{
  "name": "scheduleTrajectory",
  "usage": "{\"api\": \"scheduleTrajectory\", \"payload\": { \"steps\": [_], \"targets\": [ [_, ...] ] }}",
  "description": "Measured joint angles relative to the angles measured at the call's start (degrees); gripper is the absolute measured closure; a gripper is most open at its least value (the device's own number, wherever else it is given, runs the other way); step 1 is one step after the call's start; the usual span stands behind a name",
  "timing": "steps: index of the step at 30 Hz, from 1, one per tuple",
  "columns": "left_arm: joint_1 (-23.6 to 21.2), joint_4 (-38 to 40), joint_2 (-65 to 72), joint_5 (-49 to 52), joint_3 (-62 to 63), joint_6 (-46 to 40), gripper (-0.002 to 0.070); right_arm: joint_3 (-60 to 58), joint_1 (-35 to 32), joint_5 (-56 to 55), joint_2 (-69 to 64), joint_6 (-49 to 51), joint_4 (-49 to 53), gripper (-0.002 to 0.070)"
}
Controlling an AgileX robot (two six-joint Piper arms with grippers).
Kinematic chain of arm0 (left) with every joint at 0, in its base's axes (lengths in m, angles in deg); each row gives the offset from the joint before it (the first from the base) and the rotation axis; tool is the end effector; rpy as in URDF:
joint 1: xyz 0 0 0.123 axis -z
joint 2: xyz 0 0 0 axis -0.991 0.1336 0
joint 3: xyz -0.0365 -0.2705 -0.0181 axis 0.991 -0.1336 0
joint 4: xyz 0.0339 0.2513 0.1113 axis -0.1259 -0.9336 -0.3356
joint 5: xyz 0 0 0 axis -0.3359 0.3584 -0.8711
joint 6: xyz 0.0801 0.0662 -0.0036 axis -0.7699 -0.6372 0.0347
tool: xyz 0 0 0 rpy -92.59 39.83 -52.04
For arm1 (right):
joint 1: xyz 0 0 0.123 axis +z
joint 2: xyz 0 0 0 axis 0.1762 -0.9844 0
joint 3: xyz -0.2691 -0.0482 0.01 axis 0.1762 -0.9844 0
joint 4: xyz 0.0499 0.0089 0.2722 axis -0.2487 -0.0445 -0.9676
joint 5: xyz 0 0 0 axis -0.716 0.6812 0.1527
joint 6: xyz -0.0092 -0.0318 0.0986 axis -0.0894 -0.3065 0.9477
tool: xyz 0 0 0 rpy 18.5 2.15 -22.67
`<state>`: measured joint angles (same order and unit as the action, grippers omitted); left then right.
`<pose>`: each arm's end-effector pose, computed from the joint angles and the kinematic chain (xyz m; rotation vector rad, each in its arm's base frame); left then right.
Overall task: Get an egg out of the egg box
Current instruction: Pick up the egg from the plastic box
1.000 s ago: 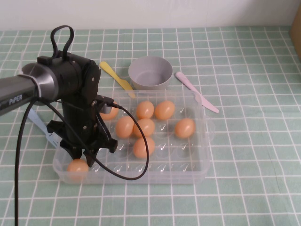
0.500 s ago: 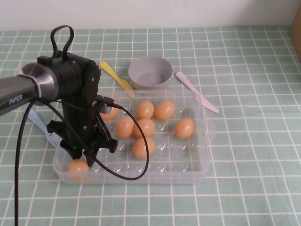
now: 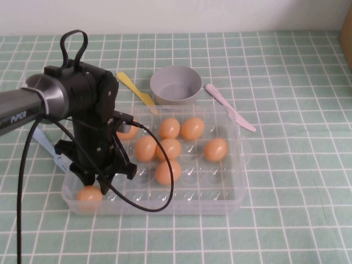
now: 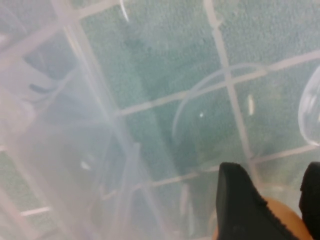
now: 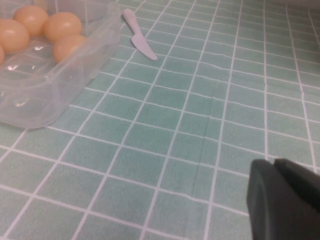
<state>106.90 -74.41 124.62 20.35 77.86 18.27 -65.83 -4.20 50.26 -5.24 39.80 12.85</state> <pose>0.3565 -0.1506 0.1464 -0.5274 -3.0424 -0.1947 0.0992 0.0265 0.1699 -0.2936 1.8246 0.1472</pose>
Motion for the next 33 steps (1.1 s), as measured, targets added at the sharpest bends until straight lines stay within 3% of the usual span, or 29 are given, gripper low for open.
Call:
{"api": "scheduleTrajectory", "payload": {
  "steps": [14, 16, 24, 33],
  "targets": [
    [0.00, 0.14, -0.35, -0.59, -0.20, -3.47, 0.0442, 0.00, 0.00, 0.00, 0.00, 0.00, 0.00, 0.0694],
    [0.00, 0.64, -0.35, -0.63, -0.20, -4.49, 0.0412, 0.00, 0.00, 0.00, 0.00, 0.00, 0.00, 0.0694],
    [0.00, 0.83, -0.48, -0.73, -0.09, -4.61, 0.0179, 0.00, 0.00, 0.00, 0.00, 0.00, 0.00, 0.0694],
    [0.00, 1.21, -0.48, 1.31, 3.06, -2.35, 0.0151, 0.00, 0.00, 0.00, 0.00, 0.00, 0.00, 0.0694]
  ]
}}
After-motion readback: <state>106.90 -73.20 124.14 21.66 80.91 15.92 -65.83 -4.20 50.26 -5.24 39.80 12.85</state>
